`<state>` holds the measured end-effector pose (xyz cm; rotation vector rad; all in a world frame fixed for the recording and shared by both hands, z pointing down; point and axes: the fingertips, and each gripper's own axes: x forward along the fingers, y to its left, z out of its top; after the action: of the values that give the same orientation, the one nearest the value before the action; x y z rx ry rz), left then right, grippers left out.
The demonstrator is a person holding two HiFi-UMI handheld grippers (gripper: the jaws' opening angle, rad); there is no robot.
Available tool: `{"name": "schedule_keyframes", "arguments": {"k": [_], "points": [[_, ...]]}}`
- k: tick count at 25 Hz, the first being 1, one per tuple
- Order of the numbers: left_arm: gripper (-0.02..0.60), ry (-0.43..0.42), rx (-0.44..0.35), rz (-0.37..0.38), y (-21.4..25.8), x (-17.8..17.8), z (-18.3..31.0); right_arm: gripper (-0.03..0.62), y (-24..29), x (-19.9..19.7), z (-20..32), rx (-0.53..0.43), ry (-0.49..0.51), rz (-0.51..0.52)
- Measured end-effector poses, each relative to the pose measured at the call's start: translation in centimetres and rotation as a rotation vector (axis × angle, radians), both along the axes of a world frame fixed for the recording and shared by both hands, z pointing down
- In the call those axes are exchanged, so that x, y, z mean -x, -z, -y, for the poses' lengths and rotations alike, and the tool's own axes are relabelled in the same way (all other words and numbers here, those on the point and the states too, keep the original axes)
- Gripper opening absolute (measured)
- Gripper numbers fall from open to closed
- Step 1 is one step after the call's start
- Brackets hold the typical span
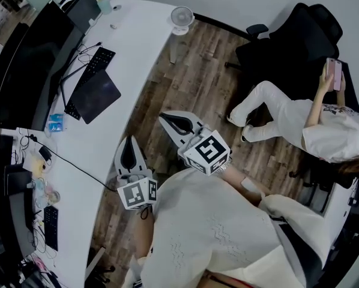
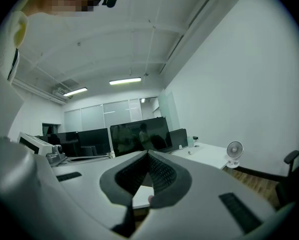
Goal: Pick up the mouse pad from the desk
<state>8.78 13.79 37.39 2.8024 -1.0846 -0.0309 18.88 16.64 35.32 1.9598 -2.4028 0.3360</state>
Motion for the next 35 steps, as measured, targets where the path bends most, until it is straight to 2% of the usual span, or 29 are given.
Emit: {"name": "schedule_keyframes", "arguments": {"k": [5,13,19,35], "points": [[0.020,0.031,0.008,0.020,-0.6,-0.9,1.5,0.002,-1.1,-1.8,1.8,0.017,0.006,0.025],[0.020,0.080,0.036,0.032,-1.9,0.2,5.4,0.002,-2.4,-2.1,4.7,0.054,0.011,0.025],[0.020,0.081,0.037,0.031,-2.1,0.6,9.6,0.002,-2.8,-2.4,7.9,0.077,-0.015,0.019],[0.020,0.062,0.039,0.015,-2.5,4.6,21.8,0.002,-2.2,2.9,19.3,0.086,-0.004,-0.019]]}}
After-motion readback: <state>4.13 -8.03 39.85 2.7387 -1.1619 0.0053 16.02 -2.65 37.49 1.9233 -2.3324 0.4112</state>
